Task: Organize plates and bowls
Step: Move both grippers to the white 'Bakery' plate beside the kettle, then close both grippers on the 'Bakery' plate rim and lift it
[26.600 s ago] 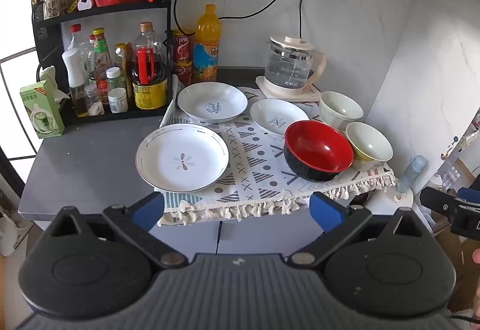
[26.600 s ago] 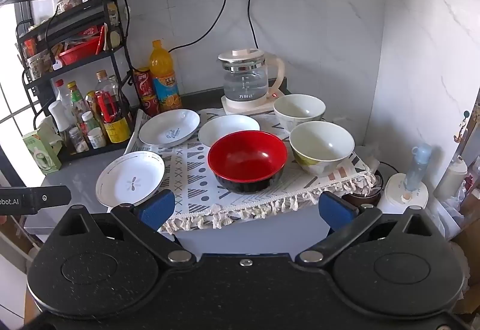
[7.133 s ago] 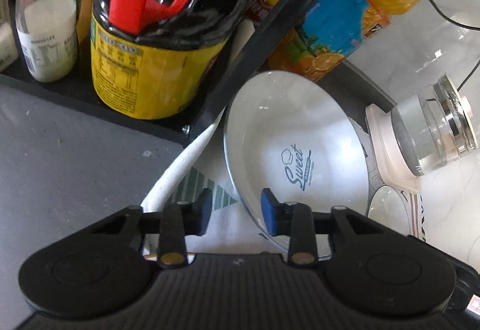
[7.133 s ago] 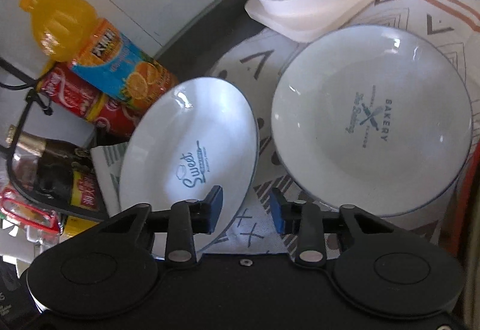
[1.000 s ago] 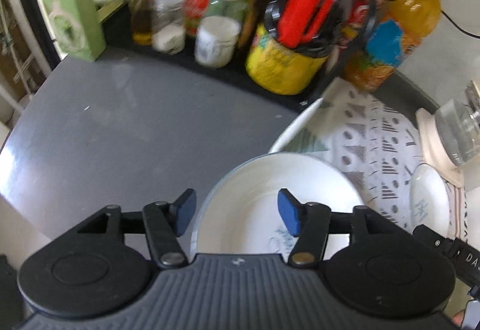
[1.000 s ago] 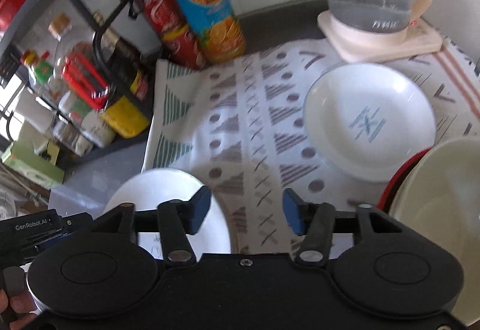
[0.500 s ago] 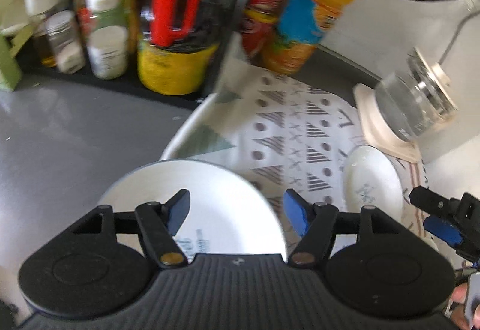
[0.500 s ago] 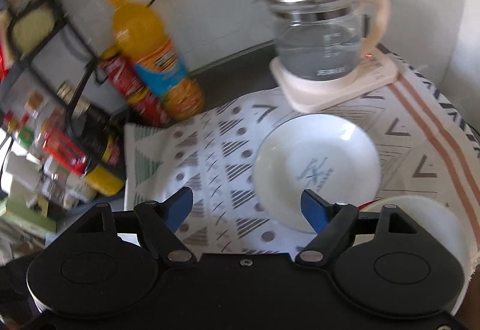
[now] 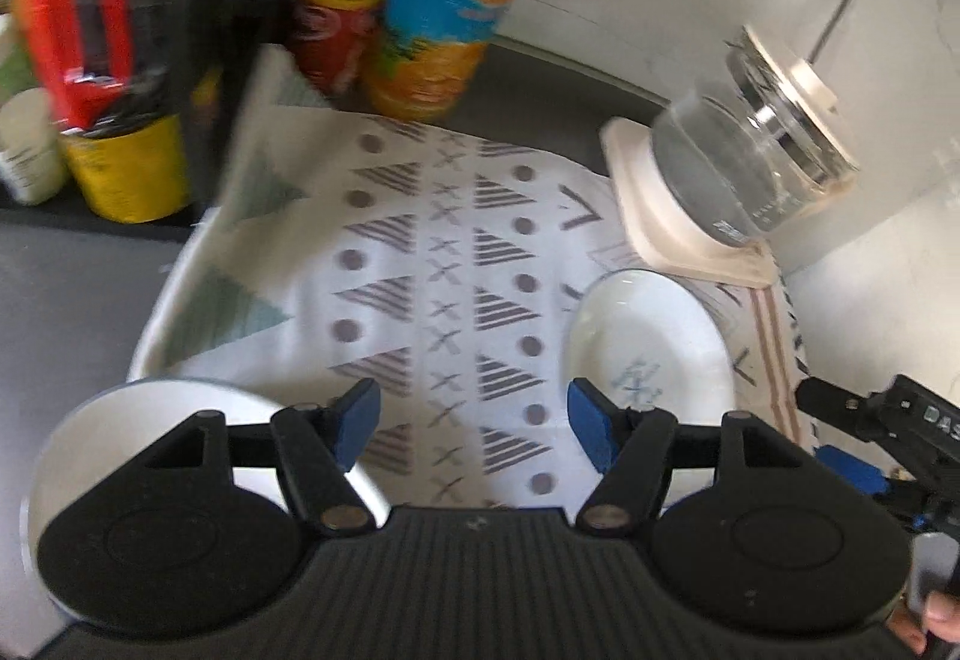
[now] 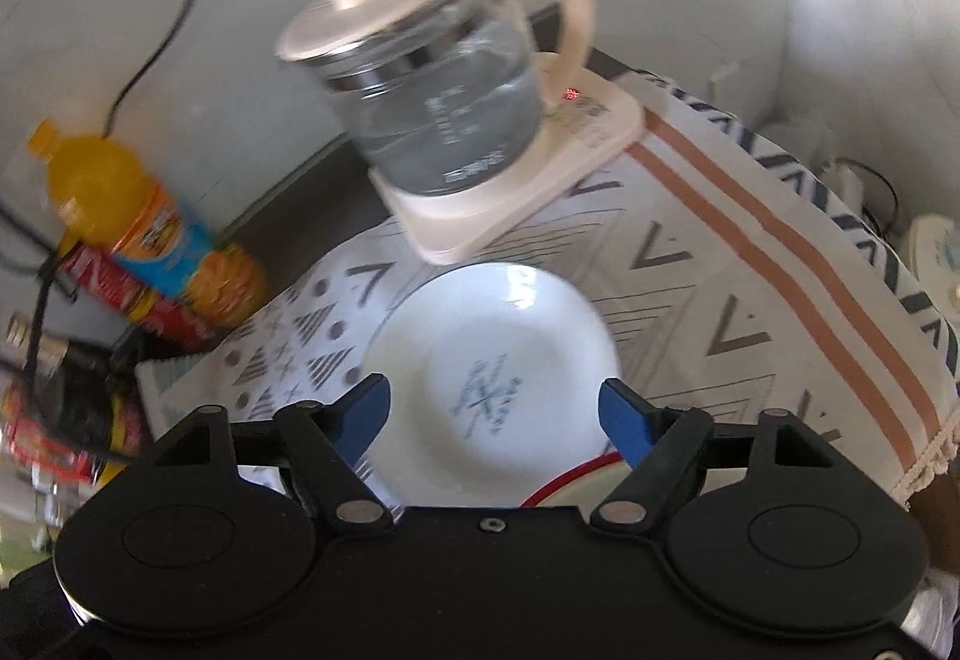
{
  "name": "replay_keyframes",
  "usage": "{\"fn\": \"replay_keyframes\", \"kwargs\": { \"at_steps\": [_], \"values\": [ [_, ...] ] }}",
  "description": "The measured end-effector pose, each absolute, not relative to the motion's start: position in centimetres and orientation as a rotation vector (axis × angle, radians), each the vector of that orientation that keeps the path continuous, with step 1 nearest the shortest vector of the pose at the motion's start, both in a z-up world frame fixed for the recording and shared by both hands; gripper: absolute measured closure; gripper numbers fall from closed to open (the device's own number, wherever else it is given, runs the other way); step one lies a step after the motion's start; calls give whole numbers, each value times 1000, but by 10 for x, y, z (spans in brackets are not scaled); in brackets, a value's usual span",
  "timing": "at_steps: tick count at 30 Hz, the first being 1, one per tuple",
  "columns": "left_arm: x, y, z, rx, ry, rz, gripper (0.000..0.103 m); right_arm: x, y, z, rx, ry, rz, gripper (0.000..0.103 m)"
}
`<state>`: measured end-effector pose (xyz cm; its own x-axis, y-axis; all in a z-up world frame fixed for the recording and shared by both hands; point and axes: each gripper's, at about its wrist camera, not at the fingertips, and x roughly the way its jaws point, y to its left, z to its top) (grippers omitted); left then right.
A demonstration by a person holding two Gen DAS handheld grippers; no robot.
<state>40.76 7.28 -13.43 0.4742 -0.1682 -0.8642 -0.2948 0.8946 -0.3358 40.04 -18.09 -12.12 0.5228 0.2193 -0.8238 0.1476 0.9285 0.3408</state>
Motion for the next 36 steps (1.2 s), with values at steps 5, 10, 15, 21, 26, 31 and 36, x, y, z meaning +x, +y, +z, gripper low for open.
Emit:
{"fn": "replay_keyframes", "kwargs": {
  "at_steps": [5, 10, 15, 21, 26, 31, 36],
  "values": [
    [436, 56, -143, -451, 1120, 27, 36, 418, -198, -135, 442, 1060, -15, 37],
    [458, 45, -161, -459, 1171, 1, 37, 432, -210, -152, 448, 1117, -68, 40],
    [478, 36, -183, -478, 1244, -2, 40, 449, -224, -166, 456, 1167, -93, 44],
    [491, 24, -201, -463, 1288, -17, 44, 466, -230, -181, 460, 1212, -81, 49],
    [497, 18, -213, -476, 1322, -36, 57, 478, -239, -196, 521, 1249, -89, 56],
    [501, 13, -221, -474, 1344, -39, 75, 487, -236, -206, 471, 1294, -63, 71],
    [502, 11, -231, -468, 1363, -37, 85, 488, -230, -213, 423, 1307, -15, 75]
  ]
}}
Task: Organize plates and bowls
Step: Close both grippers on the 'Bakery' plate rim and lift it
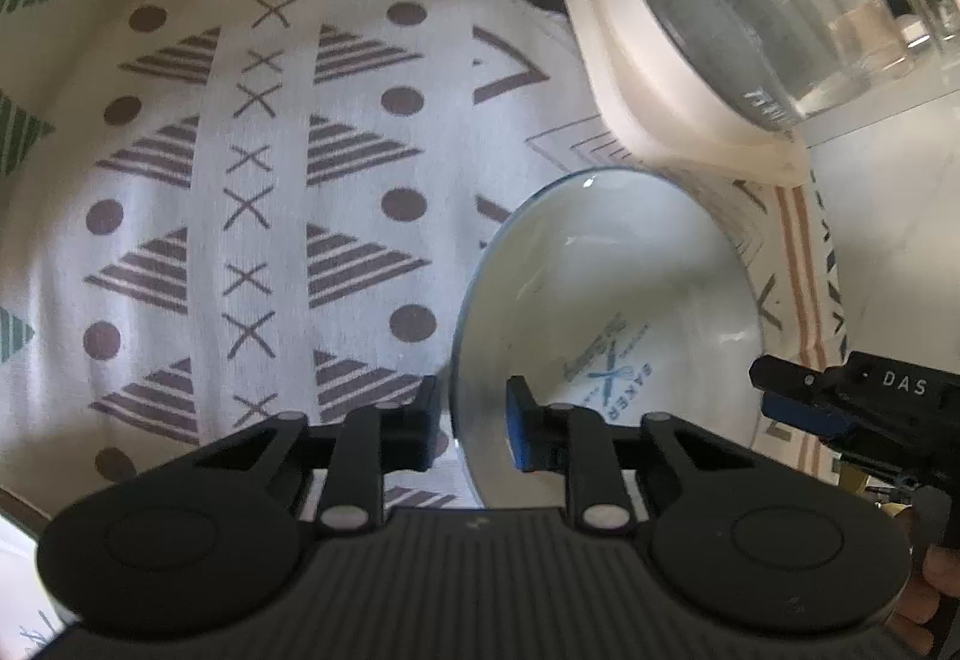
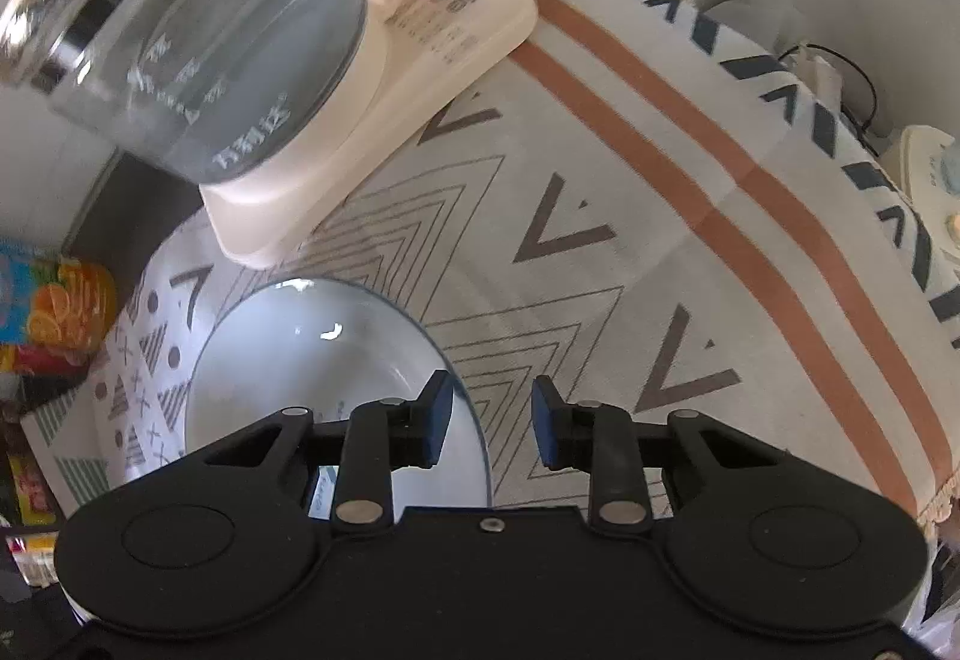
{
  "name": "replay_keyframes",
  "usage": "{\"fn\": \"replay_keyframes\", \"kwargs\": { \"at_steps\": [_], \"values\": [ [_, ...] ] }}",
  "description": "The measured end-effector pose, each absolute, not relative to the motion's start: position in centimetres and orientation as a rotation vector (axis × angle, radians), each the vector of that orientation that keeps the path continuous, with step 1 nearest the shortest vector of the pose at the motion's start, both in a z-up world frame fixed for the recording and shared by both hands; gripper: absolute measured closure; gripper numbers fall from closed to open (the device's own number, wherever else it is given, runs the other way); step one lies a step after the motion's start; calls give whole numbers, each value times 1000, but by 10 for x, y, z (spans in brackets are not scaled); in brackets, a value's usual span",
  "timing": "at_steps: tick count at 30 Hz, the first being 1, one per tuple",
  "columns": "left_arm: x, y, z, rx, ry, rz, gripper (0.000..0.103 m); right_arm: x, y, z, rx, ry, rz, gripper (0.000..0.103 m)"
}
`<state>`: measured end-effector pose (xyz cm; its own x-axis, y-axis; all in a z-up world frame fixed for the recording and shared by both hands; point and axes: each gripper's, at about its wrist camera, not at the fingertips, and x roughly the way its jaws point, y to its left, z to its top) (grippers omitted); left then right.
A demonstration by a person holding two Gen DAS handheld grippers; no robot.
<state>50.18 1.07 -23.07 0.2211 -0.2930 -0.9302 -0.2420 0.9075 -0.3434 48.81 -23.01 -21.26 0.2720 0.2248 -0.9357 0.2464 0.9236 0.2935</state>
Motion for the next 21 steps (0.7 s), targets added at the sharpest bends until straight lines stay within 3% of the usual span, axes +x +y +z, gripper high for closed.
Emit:
{"fn": "replay_keyframes", "kwargs": {
  "at_steps": [5, 21],
  "values": [
    [504, 11, -230, -495, 1353, -30, 89, 490, -221, -214, 387, 1316, 25, 90],
    [496, 58, -206, -595, 1250, -20, 99, 469, -217, -190, 443, 1174, 105, 100]
  ]
}}
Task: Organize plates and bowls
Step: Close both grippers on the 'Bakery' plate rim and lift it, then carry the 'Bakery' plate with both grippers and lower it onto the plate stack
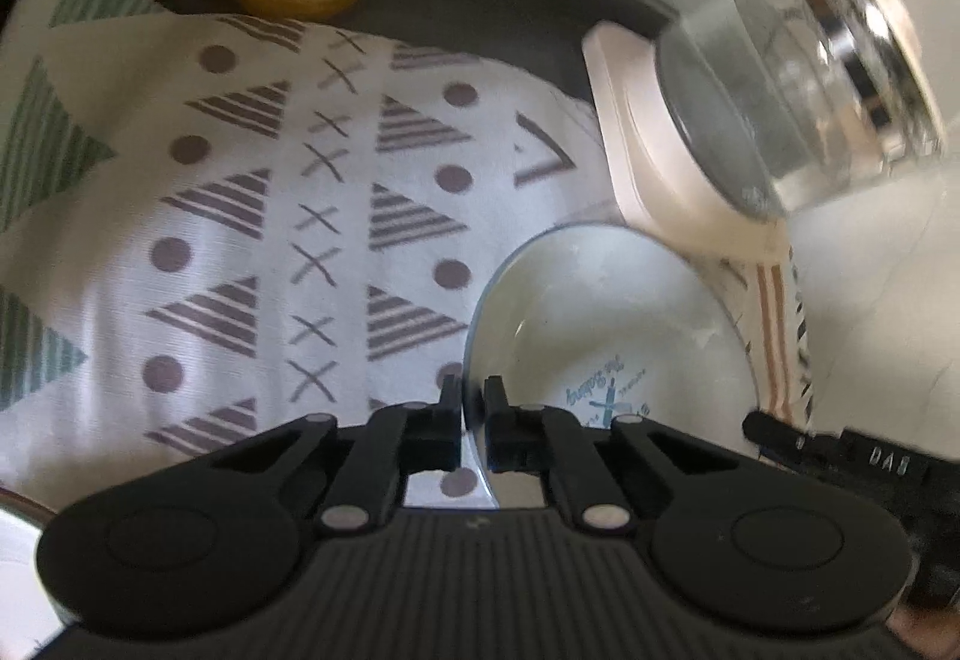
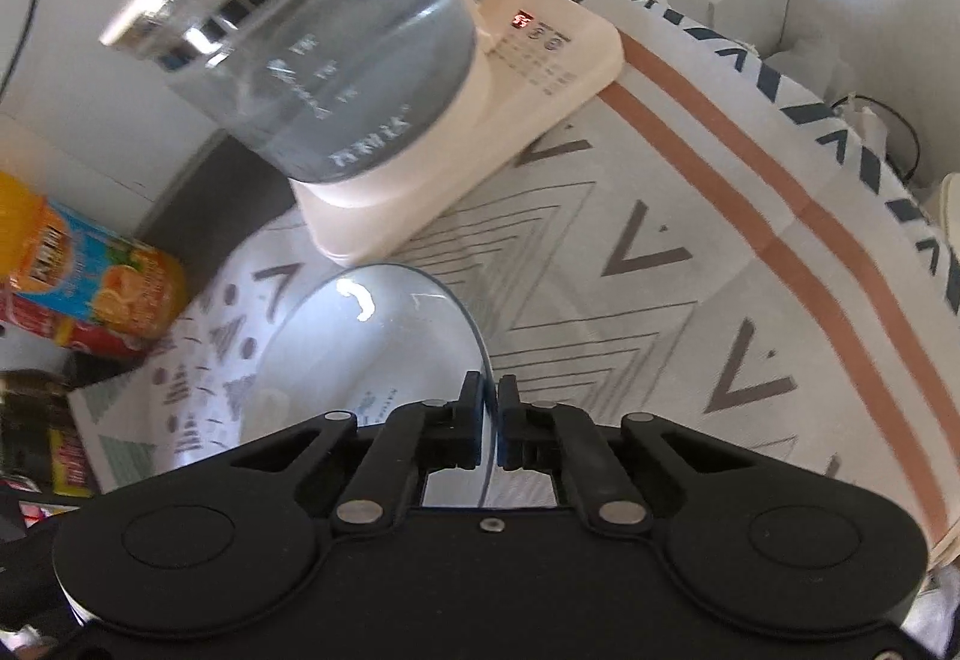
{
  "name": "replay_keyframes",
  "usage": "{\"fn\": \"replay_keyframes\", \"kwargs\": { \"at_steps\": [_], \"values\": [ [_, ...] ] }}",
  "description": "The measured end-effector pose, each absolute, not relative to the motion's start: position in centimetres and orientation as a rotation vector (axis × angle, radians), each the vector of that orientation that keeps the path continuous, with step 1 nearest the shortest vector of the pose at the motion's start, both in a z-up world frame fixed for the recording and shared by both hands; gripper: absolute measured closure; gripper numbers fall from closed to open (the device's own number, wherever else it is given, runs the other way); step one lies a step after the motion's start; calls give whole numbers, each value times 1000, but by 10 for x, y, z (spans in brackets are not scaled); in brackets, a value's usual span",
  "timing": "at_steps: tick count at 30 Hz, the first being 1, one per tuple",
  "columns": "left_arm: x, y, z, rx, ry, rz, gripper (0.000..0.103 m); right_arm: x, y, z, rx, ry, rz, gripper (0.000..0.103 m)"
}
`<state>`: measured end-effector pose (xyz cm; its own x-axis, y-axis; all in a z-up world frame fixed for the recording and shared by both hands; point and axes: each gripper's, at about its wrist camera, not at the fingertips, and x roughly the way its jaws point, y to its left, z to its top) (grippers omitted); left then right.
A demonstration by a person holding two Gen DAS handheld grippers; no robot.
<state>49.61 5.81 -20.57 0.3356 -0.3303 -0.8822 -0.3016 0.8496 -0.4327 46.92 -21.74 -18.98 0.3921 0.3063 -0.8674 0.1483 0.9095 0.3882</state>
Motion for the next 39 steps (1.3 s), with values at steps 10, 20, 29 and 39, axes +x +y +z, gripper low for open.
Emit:
{"fn": "replay_keyframes", "kwargs": {
  "at_steps": [10, 20, 29, 39],
  "values": [
    [469, 105, -193, -662, 1194, 33, 100, 453, -198, -188, 573, 1149, 191, 101],
    [442, 136, -181, -685, 1153, 89, 100, 443, -167, -171, 537, 1122, 289, 101],
    [408, 149, -158, -676, 1091, 122, 100, 431, -151, -151, 497, 1109, 366, 101],
    [354, 168, -143, -730, 1036, 195, 100, 403, -132, -134, 452, 1106, 462, 101]
  ]
}}
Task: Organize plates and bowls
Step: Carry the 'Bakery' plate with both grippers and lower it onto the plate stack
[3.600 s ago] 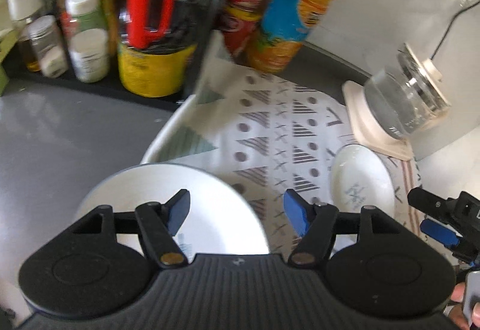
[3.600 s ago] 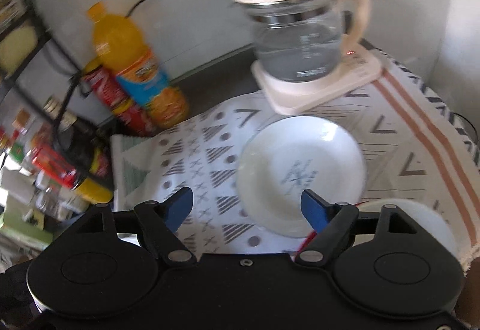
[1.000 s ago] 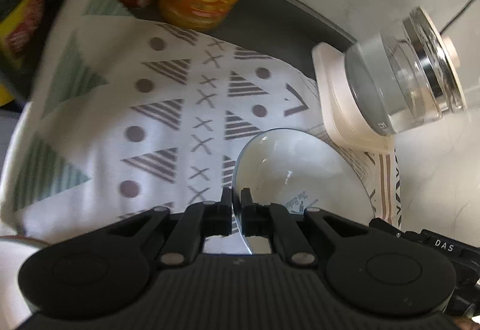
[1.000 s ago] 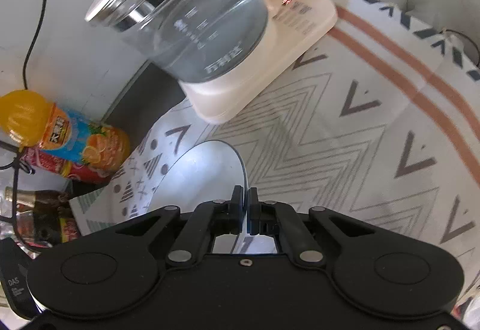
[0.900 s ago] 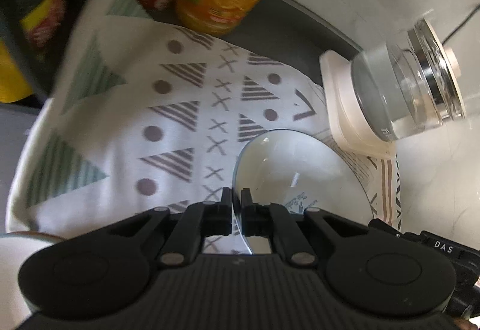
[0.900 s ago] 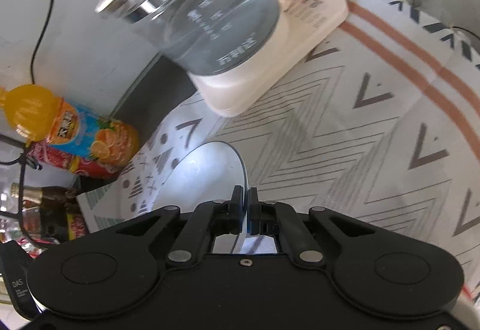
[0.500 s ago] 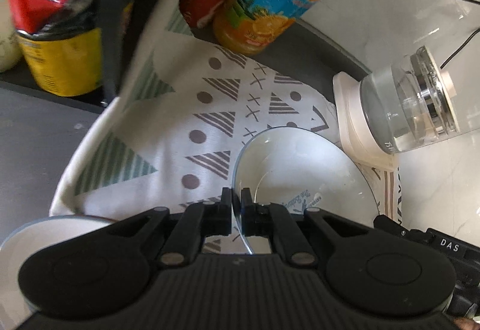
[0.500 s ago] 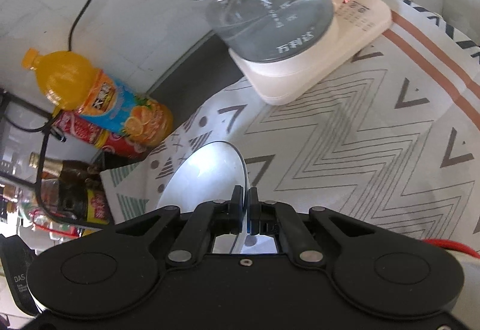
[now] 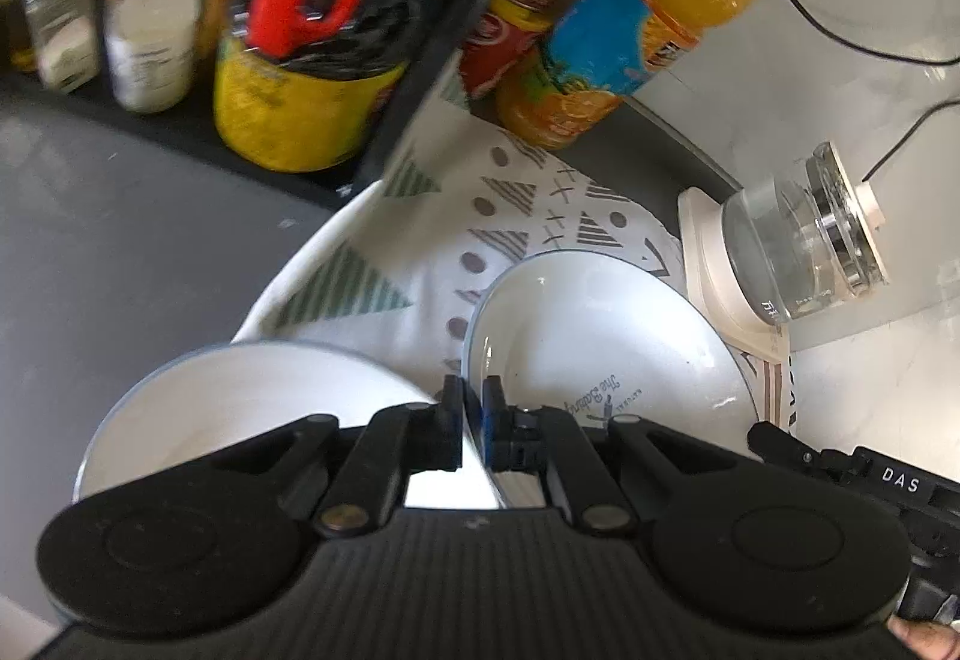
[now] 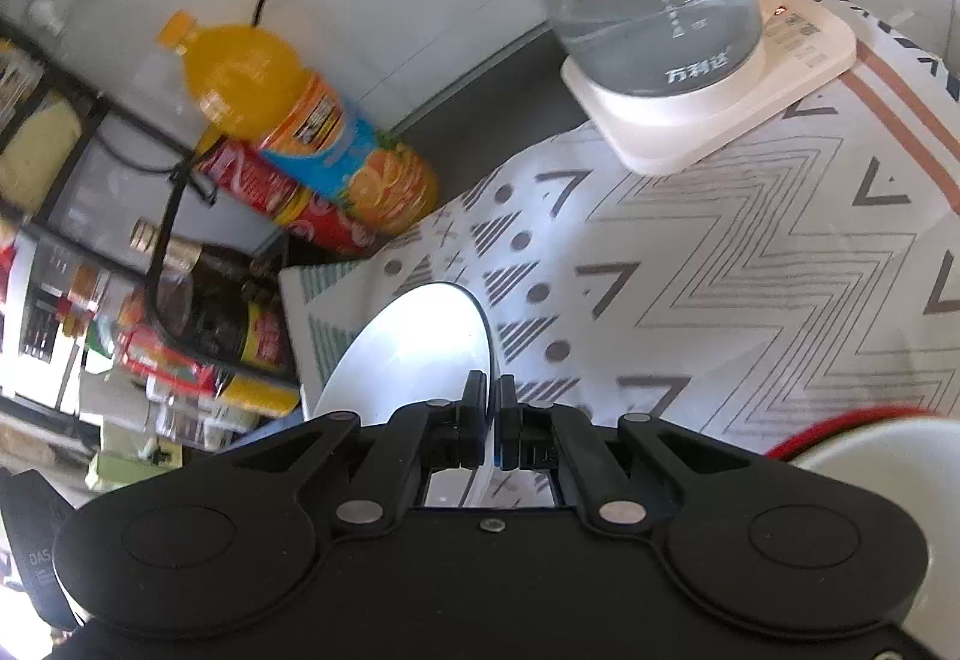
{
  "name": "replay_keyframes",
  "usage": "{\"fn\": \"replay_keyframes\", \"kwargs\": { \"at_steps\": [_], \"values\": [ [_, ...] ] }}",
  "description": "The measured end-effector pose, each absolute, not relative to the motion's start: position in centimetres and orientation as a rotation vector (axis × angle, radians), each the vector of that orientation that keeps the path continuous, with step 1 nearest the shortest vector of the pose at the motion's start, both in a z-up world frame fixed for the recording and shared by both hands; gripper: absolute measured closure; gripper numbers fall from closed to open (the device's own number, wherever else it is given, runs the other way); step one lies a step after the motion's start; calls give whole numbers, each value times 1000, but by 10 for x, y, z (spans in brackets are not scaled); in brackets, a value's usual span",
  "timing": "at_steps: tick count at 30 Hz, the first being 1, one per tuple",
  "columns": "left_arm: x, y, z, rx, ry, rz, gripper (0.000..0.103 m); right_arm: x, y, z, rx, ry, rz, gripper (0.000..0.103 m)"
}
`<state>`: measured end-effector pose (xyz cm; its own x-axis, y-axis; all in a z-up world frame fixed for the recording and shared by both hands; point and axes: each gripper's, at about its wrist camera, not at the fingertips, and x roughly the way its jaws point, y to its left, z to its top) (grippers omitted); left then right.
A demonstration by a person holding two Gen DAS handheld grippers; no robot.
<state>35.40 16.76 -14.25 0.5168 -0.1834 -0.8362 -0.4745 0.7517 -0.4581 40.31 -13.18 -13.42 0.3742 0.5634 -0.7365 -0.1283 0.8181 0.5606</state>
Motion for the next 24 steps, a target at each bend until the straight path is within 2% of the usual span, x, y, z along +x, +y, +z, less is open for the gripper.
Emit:
{"fn": "replay_keyframes", "kwargs": {
  "at_steps": [14, 24],
  "values": [
    [266, 180, -149, -816, 993, 291, 100, 355, -105, -135, 358, 1156, 567, 101],
    [232, 187, -163, -841, 1005, 345, 100, 336, -87, -144, 302, 1188, 609, 101]
  ]
}}
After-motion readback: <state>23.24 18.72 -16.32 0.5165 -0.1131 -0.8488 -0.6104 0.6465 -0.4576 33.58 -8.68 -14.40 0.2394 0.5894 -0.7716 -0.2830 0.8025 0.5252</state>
